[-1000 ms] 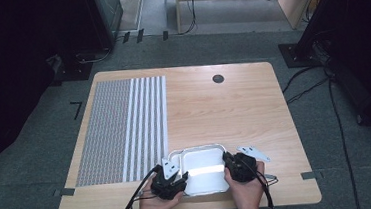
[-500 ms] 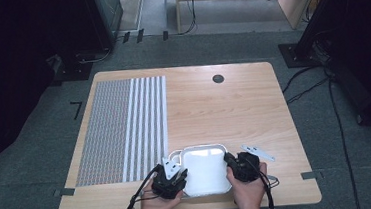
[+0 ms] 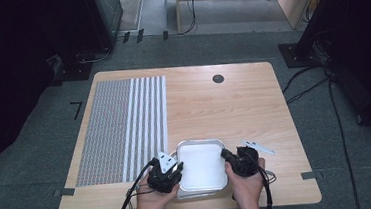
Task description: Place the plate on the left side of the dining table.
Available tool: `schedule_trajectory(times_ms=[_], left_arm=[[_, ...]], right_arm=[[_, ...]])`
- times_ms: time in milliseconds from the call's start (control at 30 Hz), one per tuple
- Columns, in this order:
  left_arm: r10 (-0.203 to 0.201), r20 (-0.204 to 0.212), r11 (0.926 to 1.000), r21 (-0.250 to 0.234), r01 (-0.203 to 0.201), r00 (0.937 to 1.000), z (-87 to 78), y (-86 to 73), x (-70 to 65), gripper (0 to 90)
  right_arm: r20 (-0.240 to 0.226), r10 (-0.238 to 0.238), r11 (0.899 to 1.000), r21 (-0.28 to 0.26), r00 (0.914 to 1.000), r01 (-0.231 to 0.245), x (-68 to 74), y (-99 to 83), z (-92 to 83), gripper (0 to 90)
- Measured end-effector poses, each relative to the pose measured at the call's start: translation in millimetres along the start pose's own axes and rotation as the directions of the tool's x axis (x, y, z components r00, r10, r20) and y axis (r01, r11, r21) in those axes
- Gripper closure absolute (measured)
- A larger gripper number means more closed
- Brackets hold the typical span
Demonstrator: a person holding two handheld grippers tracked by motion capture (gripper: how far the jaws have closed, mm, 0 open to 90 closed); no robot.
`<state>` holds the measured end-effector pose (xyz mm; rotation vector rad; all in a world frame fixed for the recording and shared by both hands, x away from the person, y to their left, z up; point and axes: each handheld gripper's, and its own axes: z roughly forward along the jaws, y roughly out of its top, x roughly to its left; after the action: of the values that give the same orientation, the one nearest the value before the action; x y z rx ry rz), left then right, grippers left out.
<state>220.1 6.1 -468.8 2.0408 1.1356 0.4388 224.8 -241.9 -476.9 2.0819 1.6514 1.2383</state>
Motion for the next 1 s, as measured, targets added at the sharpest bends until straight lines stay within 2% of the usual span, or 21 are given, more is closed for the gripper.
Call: schedule_trajectory(times_ms=[333,533,733,1000], left_arm=[[-0.036,-0.012,0.9990,-0.026,0.036,0.9993,-10.3,11.4,23.2,75.1],[-0.071,-0.027,0.9964,-0.048,0.070,0.9971,-16.7,15.2,43.1,75.7],[-0.099,-0.057,0.9930,-0.070,0.095,0.9934,-25.1,18.3,66.0,75.9],[-0.132,-0.116,0.9885,-0.089,0.122,0.9845,-33.3,19.8,100.6,76.1]], right_arm=[[-0.029,0.000,1.000,-0.016,0.9996,-0.001,21.9,11.8,10.6,90.0],[-0.047,-0.008,1.000,-0.028,0.9989,0.007,39.0,17.0,20.9,90.0],[-0.065,-0.015,1.000,-0.023,0.9978,0.014,62.9,24.8,34.3,90.0],[-0.091,-0.019,1.000,0.003,0.9957,0.019,97.4,31.9,58.0,90.0]])
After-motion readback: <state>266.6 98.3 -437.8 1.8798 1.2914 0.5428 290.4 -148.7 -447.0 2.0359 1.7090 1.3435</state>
